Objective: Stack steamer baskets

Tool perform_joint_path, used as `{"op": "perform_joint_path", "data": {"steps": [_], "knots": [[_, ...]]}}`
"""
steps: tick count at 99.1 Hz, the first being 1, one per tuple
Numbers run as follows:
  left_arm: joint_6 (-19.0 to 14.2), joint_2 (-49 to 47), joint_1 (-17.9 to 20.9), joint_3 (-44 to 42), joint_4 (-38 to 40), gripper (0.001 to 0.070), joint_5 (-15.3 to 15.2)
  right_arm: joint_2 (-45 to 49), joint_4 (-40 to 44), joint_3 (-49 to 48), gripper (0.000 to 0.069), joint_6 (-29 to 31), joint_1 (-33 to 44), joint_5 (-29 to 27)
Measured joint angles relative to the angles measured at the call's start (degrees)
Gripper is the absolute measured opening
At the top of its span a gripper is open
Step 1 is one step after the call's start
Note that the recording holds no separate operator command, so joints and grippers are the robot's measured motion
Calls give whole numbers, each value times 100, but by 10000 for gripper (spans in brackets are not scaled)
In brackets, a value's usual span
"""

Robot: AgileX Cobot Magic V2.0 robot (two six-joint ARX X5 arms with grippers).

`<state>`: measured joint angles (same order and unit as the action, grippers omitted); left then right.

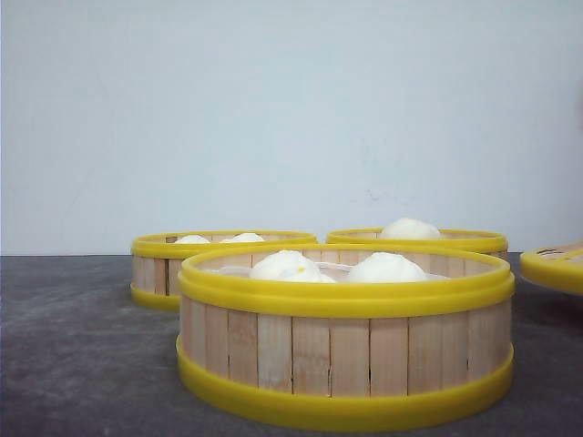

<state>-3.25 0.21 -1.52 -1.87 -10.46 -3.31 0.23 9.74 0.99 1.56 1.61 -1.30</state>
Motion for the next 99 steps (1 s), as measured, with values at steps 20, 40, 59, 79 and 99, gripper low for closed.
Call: {"op": "perform_joint_path", "data": {"steps": [20, 40, 59, 79, 99], "knots": [[-92, 0, 0, 0, 0, 30, 2, 0, -2, 0, 7, 332, 0, 70], [-758, 0, 0, 0, 0, 30, 4, 0, -7, 0, 7, 1545, 0, 426], [-1593, 0, 0, -4, -2, 24, 4, 0, -323, 0, 7, 2616, 0, 503], [-2188, 341, 0, -695, -234, 24, 212, 208, -203, 741, 7, 3346, 0, 584], [-1810, 1493, 0, -2476, -326, 24, 214, 1447, 339, 2686, 7, 2710, 0, 581]]}}
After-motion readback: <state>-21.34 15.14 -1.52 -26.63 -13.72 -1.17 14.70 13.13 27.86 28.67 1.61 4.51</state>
